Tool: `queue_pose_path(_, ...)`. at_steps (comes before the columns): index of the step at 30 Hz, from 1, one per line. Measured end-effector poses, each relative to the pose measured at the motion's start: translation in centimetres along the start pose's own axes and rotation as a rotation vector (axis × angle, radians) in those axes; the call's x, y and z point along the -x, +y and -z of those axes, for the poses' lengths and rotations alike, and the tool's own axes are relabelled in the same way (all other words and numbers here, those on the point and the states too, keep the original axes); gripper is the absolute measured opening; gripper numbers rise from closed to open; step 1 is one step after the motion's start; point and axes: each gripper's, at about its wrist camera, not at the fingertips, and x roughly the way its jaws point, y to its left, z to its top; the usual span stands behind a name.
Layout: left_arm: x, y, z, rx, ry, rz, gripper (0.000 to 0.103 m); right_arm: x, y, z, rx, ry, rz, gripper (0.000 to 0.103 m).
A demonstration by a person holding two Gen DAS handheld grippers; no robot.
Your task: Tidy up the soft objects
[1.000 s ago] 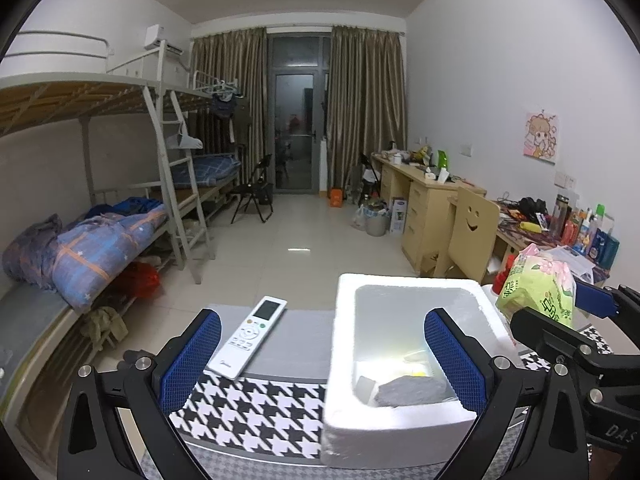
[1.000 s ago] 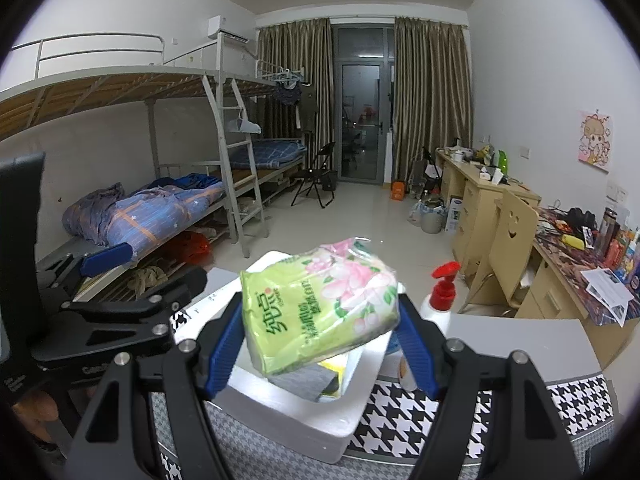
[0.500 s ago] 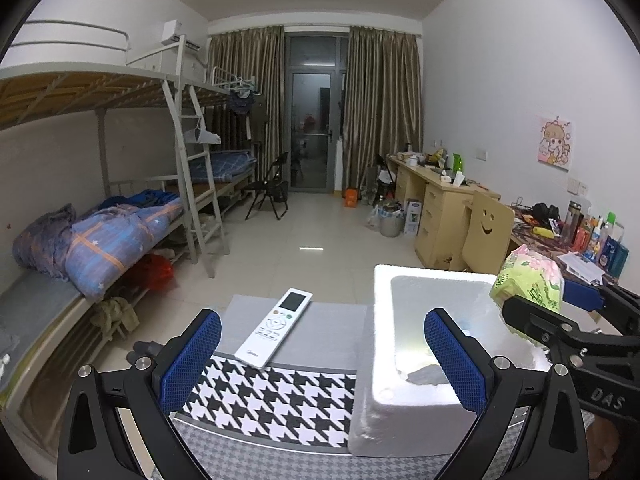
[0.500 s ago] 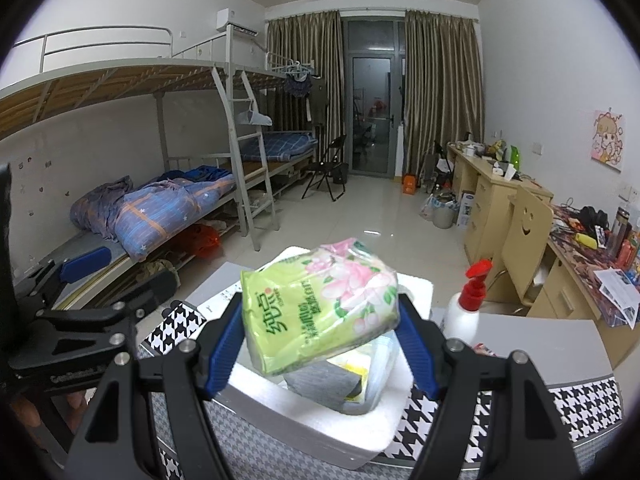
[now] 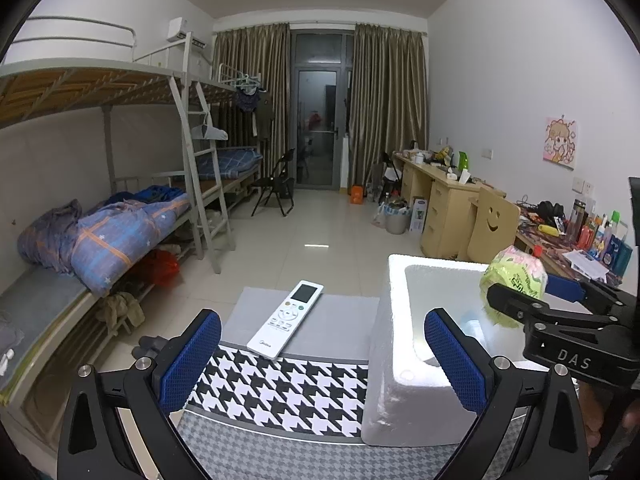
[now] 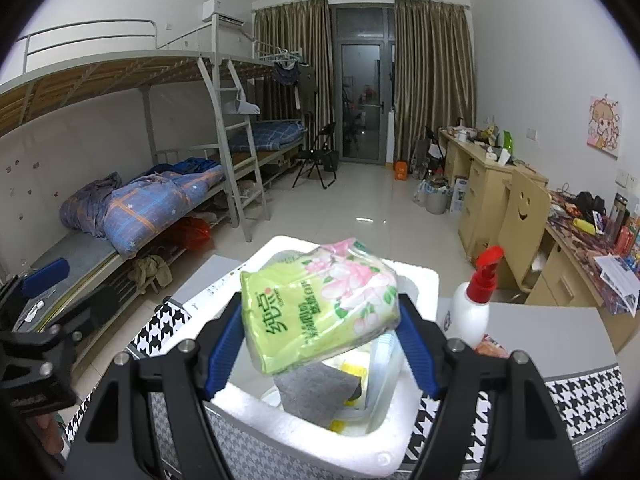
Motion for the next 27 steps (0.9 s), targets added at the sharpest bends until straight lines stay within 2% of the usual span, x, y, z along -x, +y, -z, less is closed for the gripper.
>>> queue_pose_path(4,0.1,0.2,0.1,0.002,-0.001,-0.001,0.102,-0.4,0.1,0.0,-0.009,0.013,0.013,0.088)
queue_pose_path(18,1.5,-0.1,0.7,-0.007,-0.001,0.037,0.102,2.3,-0.1,0.9,-0.012,-0.019,-0.005,0.089)
queue_pose_path(21,1.6,-0.2,0.7,-0.007,-0.001,0.039,0.102,3.3,-0.1,1.0,-0.019,-0.033,-0.005,0.095)
queue_pose_path(27,2.8,-0.7,1.2,-0.015,-0.003,0.05,0.102,4.9,0.2,1.6,-0.01,-0.06,-0.004,0.096)
